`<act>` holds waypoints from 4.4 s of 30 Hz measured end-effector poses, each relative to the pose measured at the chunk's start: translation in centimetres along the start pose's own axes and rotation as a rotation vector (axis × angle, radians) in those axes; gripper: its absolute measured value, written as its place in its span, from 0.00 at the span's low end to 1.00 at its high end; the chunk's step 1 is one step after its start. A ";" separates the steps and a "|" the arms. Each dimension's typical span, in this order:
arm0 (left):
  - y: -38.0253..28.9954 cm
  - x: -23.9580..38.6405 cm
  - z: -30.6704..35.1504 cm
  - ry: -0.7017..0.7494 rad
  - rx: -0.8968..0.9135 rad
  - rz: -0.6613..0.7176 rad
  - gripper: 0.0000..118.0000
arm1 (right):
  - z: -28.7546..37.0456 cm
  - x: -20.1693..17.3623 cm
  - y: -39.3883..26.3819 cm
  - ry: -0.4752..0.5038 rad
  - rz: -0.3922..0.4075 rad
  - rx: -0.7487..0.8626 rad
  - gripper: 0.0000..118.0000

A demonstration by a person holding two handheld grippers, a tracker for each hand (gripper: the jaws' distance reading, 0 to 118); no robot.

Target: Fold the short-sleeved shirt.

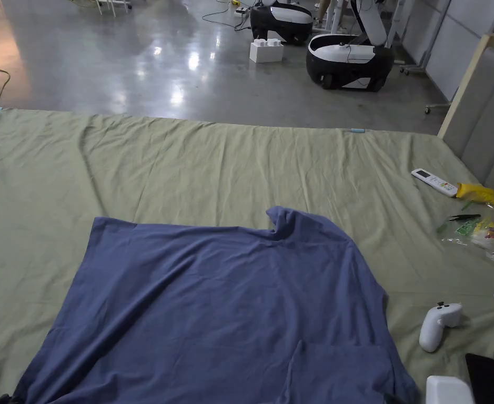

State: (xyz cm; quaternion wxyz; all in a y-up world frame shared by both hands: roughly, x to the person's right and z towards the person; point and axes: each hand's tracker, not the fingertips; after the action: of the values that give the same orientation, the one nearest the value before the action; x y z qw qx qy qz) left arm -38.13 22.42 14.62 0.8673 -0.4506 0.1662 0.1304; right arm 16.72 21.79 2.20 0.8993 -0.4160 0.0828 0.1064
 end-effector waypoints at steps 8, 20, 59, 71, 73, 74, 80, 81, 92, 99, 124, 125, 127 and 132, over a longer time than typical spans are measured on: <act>-0.3 -0.7 -0.6 -0.005 0.000 0.013 0.06 | -4.2 -1.5 -1.0 0.014 0.019 -0.132 0.31; -0.5 0.1 0.1 0.002 0.022 -0.008 0.06 | -1.3 -0.7 0.1 -0.018 0.080 -0.078 0.04; 16.3 4.3 -12.2 0.056 0.083 -0.052 0.06 | -17.1 0.3 18.0 0.017 0.024 -0.054 0.06; 14.7 6.1 -7.2 0.037 0.241 -0.050 0.43 | -10.1 -1.0 17.4 0.023 0.006 0.270 0.61; 14.6 6.7 -5.7 0.020 0.290 -0.054 0.43 | -8.4 -1.8 17.3 0.036 0.009 0.362 0.62; 14.3 7.2 -4.6 0.010 0.320 -0.061 0.43 | -7.1 -2.5 17.2 0.035 0.007 0.420 0.63; 11.8 9.5 0.1 0.035 0.544 -0.081 0.15 | -2.0 -5.8 15.3 0.023 0.026 0.650 0.36; 11.4 8.9 -0.4 0.043 0.569 -0.097 0.13 | -1.3 -6.5 14.9 -0.010 0.032 0.680 0.24; 8.4 9.5 4.8 0.133 0.822 -0.184 0.03 | 2.6 -8.3 13.0 -0.035 -0.033 0.829 0.01; 7.7 7.0 2.9 0.075 0.616 -0.165 0.03 | 3.3 -7.9 12.5 -0.023 -0.032 0.838 0.01; 10.4 2.5 -12.3 0.147 -0.091 -0.096 0.40 | -0.6 -5.5 10.3 -0.055 -0.008 0.648 0.01; 10.2 4.6 -9.6 0.126 -0.078 -0.105 0.37 | -0.8 -5.3 10.2 -0.056 -0.009 0.642 0.01; 10.0 4.4 -9.8 0.096 -0.061 -0.122 0.23 | -1.1 -5.1 10.0 -0.056 -0.014 0.626 0.01; 9.1 6.2 -8.7 0.110 -0.051 -0.159 0.06 | -1.9 -3.8 9.7 -0.057 -0.058 0.567 0.01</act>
State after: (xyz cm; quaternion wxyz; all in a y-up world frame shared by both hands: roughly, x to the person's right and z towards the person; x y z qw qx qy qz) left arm -37.35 20.79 0.70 0.8528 -0.4908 0.1738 0.0404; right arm 10.44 26.02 -5.24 0.9844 -0.1471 0.0718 0.0648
